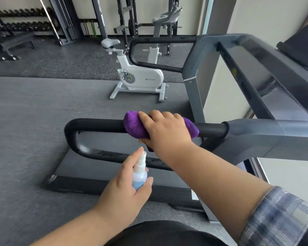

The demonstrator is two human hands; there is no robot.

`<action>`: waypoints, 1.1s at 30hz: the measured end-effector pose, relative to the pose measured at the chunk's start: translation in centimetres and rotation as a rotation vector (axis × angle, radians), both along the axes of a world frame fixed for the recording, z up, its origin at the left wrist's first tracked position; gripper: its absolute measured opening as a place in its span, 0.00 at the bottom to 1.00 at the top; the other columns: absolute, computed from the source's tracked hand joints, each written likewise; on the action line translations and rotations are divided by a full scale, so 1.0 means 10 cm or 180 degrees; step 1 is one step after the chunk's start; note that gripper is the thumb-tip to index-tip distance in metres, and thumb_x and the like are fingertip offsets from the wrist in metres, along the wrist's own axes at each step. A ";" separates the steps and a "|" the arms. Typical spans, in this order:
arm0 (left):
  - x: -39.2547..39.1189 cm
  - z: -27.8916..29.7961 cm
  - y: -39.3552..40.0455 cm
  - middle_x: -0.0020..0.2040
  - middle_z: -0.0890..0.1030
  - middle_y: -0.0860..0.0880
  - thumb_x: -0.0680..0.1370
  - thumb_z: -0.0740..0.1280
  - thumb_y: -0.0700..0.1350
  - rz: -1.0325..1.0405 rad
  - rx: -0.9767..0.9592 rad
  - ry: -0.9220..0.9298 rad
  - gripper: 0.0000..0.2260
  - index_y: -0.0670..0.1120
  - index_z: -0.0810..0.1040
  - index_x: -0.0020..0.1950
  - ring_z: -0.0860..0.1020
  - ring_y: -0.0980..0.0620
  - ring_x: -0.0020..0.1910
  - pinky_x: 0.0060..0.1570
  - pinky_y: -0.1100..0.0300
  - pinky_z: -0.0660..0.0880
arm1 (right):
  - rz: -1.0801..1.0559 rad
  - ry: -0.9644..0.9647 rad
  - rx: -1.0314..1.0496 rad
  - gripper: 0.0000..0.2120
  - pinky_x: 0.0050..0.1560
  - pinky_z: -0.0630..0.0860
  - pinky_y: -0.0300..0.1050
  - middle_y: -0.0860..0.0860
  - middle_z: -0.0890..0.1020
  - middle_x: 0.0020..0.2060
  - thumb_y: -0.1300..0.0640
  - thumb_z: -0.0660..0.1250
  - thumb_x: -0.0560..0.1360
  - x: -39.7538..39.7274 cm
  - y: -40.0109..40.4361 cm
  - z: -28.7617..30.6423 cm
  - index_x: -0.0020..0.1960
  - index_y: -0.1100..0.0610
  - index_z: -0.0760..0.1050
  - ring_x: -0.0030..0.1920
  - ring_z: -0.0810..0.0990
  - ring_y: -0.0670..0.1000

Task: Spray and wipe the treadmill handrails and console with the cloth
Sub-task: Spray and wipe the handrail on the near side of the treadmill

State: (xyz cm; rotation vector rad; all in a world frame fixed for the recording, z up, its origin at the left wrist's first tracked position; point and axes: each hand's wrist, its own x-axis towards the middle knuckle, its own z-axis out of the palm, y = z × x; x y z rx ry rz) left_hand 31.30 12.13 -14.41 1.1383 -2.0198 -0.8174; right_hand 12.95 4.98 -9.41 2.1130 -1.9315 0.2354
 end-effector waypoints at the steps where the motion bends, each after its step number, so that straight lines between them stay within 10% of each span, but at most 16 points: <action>1: -0.03 0.02 0.00 0.59 0.79 0.63 0.75 0.72 0.50 -0.0052 -0.0008 -0.0029 0.37 0.84 0.54 0.66 0.79 0.64 0.53 0.51 0.73 0.73 | 0.0055 -0.0068 0.0056 0.37 0.56 0.71 0.54 0.48 0.75 0.64 0.32 0.65 0.74 -0.09 0.03 0.03 0.77 0.45 0.58 0.59 0.76 0.57; 5: -0.06 0.04 -0.03 0.61 0.77 0.66 0.76 0.71 0.51 -0.0200 0.0080 -0.0095 0.36 0.83 0.54 0.67 0.80 0.62 0.44 0.50 0.60 0.78 | -0.0110 -0.0342 0.0080 0.37 0.58 0.74 0.55 0.45 0.76 0.63 0.26 0.61 0.70 -0.60 0.26 0.12 0.74 0.42 0.63 0.59 0.77 0.56; 11: 0.11 -0.01 -0.11 0.61 0.74 0.69 0.70 0.65 0.63 -0.0004 0.0306 0.0139 0.30 0.84 0.54 0.66 0.79 0.63 0.53 0.51 0.68 0.75 | -0.0246 -0.0120 -0.0358 0.35 0.49 0.76 0.54 0.46 0.81 0.55 0.26 0.59 0.70 -0.71 0.34 0.04 0.69 0.45 0.71 0.49 0.80 0.57; 33: 1.73 0.04 -1.09 0.63 0.76 0.61 0.73 0.67 0.58 -0.0263 0.0036 0.0172 0.33 0.83 0.53 0.67 0.75 0.66 0.61 0.58 0.77 0.66 | 0.0077 0.0517 0.0190 0.32 0.44 0.66 0.50 0.48 0.75 0.60 0.39 0.65 0.76 1.79 -0.94 0.05 0.75 0.45 0.58 0.53 0.77 0.57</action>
